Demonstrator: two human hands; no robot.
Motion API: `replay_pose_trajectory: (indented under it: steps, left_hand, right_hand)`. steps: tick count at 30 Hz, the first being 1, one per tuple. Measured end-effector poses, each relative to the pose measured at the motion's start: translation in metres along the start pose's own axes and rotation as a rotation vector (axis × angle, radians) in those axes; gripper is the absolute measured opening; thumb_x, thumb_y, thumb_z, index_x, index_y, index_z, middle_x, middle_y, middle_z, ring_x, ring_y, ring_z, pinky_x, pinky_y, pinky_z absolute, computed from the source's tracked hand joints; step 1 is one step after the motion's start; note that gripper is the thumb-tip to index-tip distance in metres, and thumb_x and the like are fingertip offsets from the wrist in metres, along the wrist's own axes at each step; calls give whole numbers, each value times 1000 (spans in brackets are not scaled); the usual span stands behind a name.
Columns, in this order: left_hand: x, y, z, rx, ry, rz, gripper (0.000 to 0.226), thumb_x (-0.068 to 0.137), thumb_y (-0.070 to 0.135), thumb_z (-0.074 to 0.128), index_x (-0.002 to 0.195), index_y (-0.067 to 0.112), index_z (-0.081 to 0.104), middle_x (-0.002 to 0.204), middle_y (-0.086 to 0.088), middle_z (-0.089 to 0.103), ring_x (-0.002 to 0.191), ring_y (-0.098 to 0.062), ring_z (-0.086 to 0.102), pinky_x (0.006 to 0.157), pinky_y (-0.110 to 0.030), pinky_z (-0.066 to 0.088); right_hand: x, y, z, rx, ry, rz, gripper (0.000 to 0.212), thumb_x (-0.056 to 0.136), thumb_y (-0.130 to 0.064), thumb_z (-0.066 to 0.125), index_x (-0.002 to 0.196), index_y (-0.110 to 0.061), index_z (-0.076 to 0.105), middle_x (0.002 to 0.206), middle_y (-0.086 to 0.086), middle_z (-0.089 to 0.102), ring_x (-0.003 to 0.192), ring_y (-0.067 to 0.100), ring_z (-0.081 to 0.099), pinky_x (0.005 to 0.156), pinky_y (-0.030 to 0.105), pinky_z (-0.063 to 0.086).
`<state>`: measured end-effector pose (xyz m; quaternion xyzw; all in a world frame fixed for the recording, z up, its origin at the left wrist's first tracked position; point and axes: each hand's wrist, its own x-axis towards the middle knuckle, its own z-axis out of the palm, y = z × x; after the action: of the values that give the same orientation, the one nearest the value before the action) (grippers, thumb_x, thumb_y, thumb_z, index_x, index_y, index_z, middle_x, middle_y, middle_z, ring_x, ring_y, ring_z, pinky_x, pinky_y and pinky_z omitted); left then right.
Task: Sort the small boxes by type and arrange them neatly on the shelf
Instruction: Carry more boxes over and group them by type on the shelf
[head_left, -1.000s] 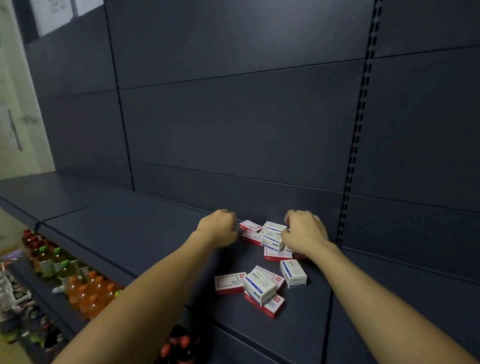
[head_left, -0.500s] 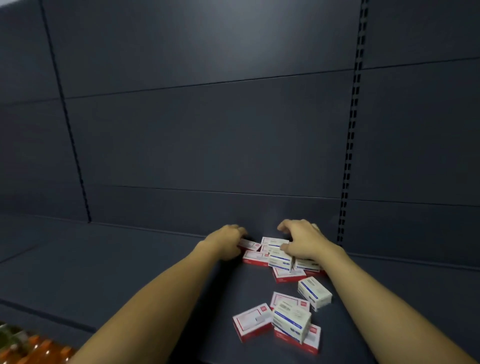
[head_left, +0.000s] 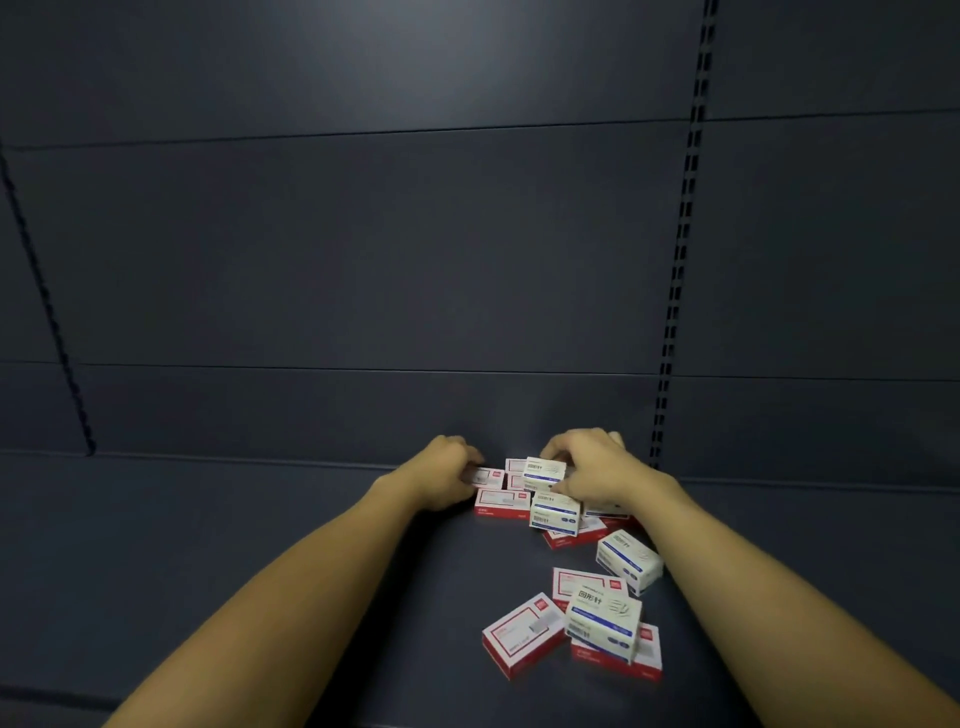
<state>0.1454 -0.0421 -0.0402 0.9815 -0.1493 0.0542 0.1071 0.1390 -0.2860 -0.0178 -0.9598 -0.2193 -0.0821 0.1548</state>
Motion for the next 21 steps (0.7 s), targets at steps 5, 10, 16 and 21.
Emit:
replay_pose_trajectory:
  steps: [5, 10, 16, 21]
  left_hand:
    - [-11, -5, -7, 53, 80, 36, 40, 82, 34, 71, 120, 23, 68, 114, 5, 55, 109, -15, 53, 91, -35, 51]
    - [-18, -1, -24, 152, 229, 95, 44, 79, 37, 72, 120, 25, 65, 111, 7, 56, 106, -14, 52, 83, -34, 52]
    - [-2, 23, -43, 171, 377, 192, 49, 80, 39, 72, 126, 24, 62, 117, 6, 58, 108, -14, 48, 81, -28, 47]
    - [20, 59, -32, 92, 373, 291, 51, 80, 40, 72, 126, 21, 61, 117, 6, 57, 109, -13, 48, 85, -29, 48]
  right_hand:
    - [-5, -2, 1, 109, 134, -39, 28, 74, -31, 78, 99, -33, 67, 98, -16, 60, 96, 9, 58, 99, 37, 41]
    - [-13, -8, -9, 158, 219, -51, 35, 68, -20, 82, 94, -28, 60, 97, -11, 55, 90, 9, 58, 76, 30, 55]
    - [-26, -2, -17, 80, 335, 50, 39, 68, -17, 82, 94, -27, 55, 98, -10, 52, 93, 9, 53, 74, 25, 49]
    - [-48, 19, -24, 39, 394, 212, 39, 69, -14, 77, 98, -25, 54, 102, -8, 51, 96, 10, 50, 76, 26, 47]
